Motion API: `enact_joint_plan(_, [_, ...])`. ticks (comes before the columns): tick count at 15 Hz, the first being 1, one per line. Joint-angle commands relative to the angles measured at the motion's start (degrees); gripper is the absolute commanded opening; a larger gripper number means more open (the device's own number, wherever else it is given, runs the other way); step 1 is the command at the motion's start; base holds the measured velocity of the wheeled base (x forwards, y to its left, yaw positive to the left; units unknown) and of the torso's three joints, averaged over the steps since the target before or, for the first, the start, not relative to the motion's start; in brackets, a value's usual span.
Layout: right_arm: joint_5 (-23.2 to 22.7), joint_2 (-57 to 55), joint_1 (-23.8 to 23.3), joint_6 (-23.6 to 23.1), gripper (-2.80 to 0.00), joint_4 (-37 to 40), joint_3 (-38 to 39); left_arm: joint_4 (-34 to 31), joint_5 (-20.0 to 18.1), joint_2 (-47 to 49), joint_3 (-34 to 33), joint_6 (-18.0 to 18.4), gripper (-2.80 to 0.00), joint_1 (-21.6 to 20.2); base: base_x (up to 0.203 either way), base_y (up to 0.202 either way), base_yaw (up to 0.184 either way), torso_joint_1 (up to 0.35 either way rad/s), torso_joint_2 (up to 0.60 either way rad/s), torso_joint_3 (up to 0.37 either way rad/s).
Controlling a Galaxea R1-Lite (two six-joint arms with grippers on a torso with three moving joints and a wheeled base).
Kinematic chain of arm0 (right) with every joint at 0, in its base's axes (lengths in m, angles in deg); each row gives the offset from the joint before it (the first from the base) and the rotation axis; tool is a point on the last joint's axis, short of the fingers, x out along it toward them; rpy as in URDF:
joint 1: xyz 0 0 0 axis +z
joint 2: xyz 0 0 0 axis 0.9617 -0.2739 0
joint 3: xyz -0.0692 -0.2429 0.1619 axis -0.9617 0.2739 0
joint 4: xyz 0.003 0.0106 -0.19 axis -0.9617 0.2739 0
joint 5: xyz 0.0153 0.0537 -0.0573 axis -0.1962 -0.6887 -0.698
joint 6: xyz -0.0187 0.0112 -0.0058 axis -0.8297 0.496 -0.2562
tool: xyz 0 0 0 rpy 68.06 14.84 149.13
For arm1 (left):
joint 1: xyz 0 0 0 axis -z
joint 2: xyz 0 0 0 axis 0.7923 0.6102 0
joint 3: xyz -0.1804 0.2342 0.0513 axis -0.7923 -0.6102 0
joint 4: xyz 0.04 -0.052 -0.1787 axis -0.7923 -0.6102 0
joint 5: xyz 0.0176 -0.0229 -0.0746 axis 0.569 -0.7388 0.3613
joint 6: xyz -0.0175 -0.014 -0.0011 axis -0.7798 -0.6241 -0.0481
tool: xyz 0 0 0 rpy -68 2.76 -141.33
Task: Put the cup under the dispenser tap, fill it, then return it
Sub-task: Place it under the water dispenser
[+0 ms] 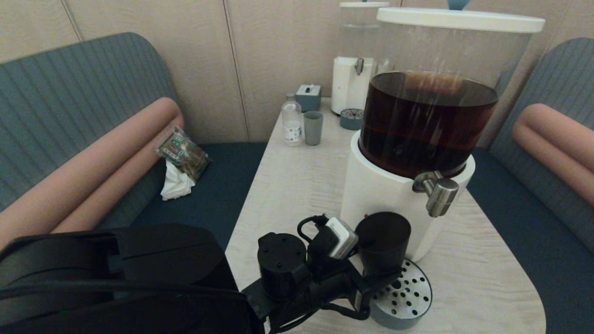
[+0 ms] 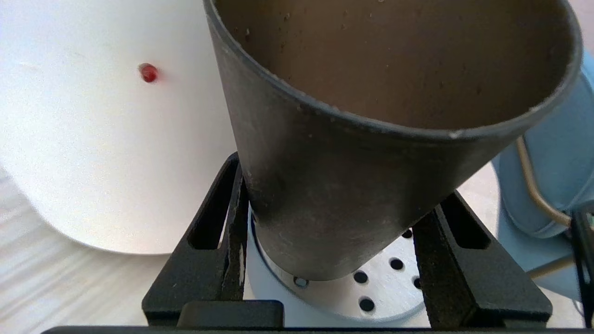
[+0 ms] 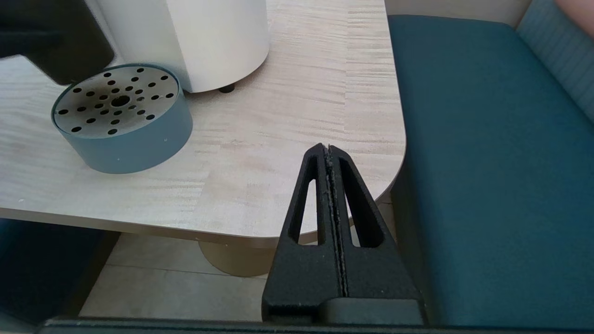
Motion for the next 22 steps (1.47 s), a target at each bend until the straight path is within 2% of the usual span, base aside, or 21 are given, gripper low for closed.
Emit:
enact_joint_plan(1, [0.0, 0.0, 0.0, 0.0, -2.8, 0.0, 0.0, 0.5, 0.0, 2.3, 1.8, 0.0, -2.8, 0.9, 0.0, 0.0, 0.0, 0.0, 0.0, 0.0])
enact_joint_plan(5, [0.0, 0.0, 0.0, 0.0, -2.8, 0.0, 0.0, 0.5, 0.0, 4.5, 4.1, 0.0, -2.8, 1.7, 0.0, 0.0, 0.0, 0.0, 0.0, 0.0])
enact_joint_plan(21, [0.0, 0.0, 0.0, 0.0, -2.8, 0.0, 0.0, 0.5, 0.0, 6.5, 5.6, 0.2, -2.8, 2.5, 0.0, 0.0, 0.0, 0.0, 0.0, 0.0])
enact_joint_plan(22, [0.0, 0.0, 0.0, 0.0, -2.8, 0.0, 0.0, 0.5, 0.0, 6.5, 5.5, 0.2, 0.0, 2.5, 0.0, 0.0, 0.0, 0.0, 0.0, 0.0])
